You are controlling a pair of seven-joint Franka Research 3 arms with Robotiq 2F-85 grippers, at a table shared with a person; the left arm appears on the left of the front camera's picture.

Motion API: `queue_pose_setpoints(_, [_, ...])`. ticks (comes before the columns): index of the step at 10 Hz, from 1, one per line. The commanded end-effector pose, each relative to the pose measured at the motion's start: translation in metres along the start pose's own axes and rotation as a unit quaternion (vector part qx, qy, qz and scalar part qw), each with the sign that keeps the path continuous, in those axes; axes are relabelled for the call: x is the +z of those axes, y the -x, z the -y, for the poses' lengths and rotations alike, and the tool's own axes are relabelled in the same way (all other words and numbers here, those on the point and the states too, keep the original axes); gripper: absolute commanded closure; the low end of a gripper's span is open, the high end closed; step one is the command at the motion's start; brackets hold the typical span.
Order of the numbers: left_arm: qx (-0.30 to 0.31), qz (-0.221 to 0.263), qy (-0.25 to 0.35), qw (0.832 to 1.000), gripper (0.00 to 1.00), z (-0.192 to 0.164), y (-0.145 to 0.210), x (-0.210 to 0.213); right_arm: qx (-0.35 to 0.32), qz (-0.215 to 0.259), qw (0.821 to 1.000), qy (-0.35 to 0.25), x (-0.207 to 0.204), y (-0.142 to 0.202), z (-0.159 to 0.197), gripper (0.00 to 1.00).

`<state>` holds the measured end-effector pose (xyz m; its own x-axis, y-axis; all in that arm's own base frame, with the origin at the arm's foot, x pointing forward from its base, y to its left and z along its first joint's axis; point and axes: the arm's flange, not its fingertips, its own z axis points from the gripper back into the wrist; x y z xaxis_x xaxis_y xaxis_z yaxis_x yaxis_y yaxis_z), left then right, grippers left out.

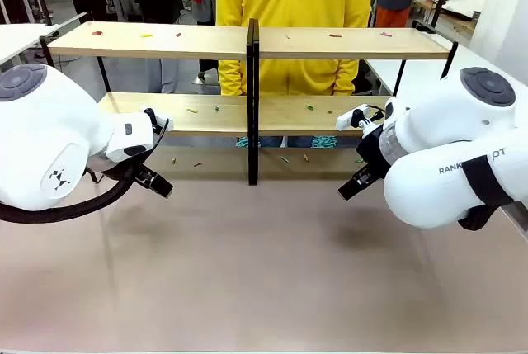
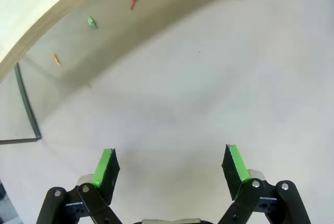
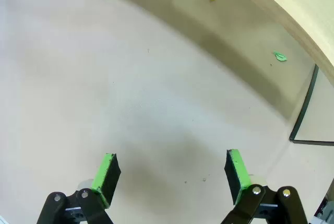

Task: Clean the shelves.
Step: Pick up the Duster when the human hands it over.

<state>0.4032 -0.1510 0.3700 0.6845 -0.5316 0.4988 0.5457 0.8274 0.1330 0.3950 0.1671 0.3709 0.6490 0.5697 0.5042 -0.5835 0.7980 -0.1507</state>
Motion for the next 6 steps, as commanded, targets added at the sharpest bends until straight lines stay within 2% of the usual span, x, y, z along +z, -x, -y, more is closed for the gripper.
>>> queue_pose_setpoints(1, [0.0,0.0,0.0,1.0,0.0,0.0,-0.0001,0.0002,0.0,0.0,1.0,0.0,0.0,0.0,0.0,0.0])
queue_pose_setpoints(6, [0.0,0.0,0.0,1.0,0.0,0.0,-0.0001,0.0002,0.0,0.0,1.0,0.0,0.0,0.0,0.0,0.0])
